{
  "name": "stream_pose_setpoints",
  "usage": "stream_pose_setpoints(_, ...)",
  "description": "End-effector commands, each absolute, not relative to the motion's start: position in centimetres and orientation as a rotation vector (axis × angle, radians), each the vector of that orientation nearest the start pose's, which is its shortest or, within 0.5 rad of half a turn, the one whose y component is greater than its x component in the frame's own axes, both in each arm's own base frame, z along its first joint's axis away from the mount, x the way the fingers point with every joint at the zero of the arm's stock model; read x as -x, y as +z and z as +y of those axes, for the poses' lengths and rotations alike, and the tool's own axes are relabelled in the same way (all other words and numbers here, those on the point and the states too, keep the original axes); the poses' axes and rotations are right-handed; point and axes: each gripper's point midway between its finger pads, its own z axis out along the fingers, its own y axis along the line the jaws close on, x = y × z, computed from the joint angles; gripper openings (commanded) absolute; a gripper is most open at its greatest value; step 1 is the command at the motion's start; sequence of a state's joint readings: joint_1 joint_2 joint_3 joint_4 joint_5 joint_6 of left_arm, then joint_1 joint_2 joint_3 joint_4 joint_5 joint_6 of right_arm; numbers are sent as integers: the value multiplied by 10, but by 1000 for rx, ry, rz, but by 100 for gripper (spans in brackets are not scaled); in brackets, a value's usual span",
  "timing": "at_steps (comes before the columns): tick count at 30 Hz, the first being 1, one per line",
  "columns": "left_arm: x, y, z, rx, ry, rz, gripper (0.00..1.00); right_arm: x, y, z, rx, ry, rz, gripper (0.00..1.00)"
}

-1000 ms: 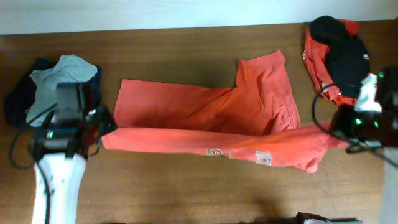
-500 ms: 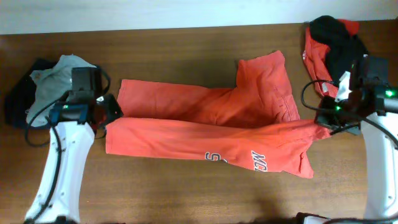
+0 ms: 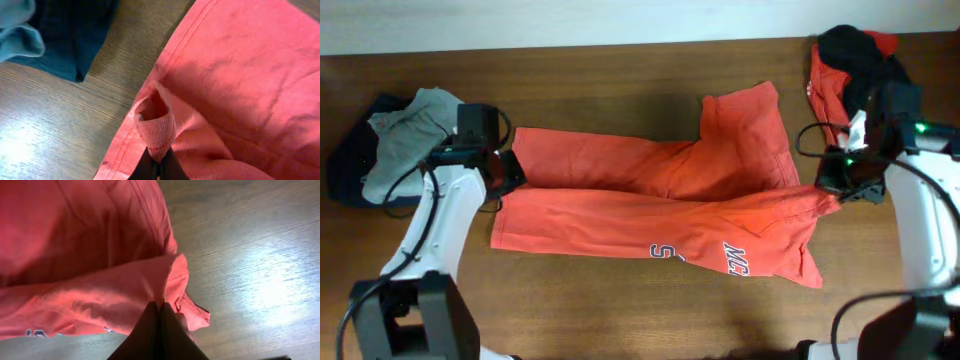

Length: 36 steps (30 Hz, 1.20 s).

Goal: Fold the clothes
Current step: 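Release the hem and raise both grippers toward the shirt's top edge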

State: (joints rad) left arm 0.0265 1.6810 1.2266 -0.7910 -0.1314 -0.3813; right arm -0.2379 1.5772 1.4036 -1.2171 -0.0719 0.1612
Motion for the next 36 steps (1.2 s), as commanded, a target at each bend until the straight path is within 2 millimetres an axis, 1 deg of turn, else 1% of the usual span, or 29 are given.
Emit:
stream_pose_setpoints(1, -374, 83, 35, 588, 128, 2748, 0, -313, 135, -64, -597, 105, 2950, 4)
stream_pose_setpoints(6, -377, 83, 35, 587, 125, 2739, 1, -319, 120, -61, -602, 152, 2981, 5)
stream_pose_setpoints(7, -378, 84, 35, 586, 123, 2733, 1, -320, 119, -60, -603, 161, 2985, 7)
stream_pose_setpoints(8, -379, 84, 35, 586, 122, 2728, 5, -320, 118, -59, -603, 166, 2986, 10)
stream_pose_setpoints(9, -380, 84, 35, 585, 120, 2724, 11, -320, 117, -59, -602, 166, 2988, 18)
stream_pose_setpoints(12, -381, 85, 35, 585, 119, 2719, 29, -321, 117, -59, -588, 165, 2988, 36)
stream_pose_setpoints(14, -381, 85, 35, 585, 119, 2719, 35, -322, 117, -59, -577, 164, 2988, 43)
stream_pose_setpoints(16, -382, 85, 35, 584, 119, 2718, 44, -323, 117, -59, -577, 164, 2983, 50)
stream_pose_setpoints(18, -382, 85, 35, 584, 117, 2714, 49, -324, 117, -59, -575, 165, 2977, 56)
stream_pose_setpoints(20, -385, 86, 35, 582, 114, 2701, 54, -327, 118, -57, -570, 192, 2965, 59)
stream_pose_setpoints(21, -388, 87, 35, 576, 111, 2692, 55, -330, 119, -54, -562, 218, 2953, 60)
stream_pose_setpoints(23, -399, 91, 28, 506, 49, 2670, 56, -340, 125, -42, -435, 330, 2925, 68)
stream_pose_setpoints(24, -406, 95, 20, 447, -10, 2661, 57, -344, 129, -37, -386, 366, 2909, 71)
stream_pose_setpoints(27, -421, 115, 9, 365, -94, 2622, 59, -359, 144, -37, -297, 332, 2860, 79)
stream_pose_setpoints(29, -434, 136, 9, 329, -95, 2581, 59, -372, 158, -36, -253, 299, 2814, 86)
stream_pose_setpoints(32, -452, 172, 10, 271, -84, 2503, 59, -398, 183, -36, -198, 251, 2706, 92)
stream_pose_setpoints(34, -461, 187, 10, 255, -82, 2466, 60, -415, 194, -36, -172, 238, 2637, 93)
stream_pose_setpoints(36, -472, 194, 10, 251, -84, 2439, 61, -436, 202, -35, -143, 234, 2561, 95)
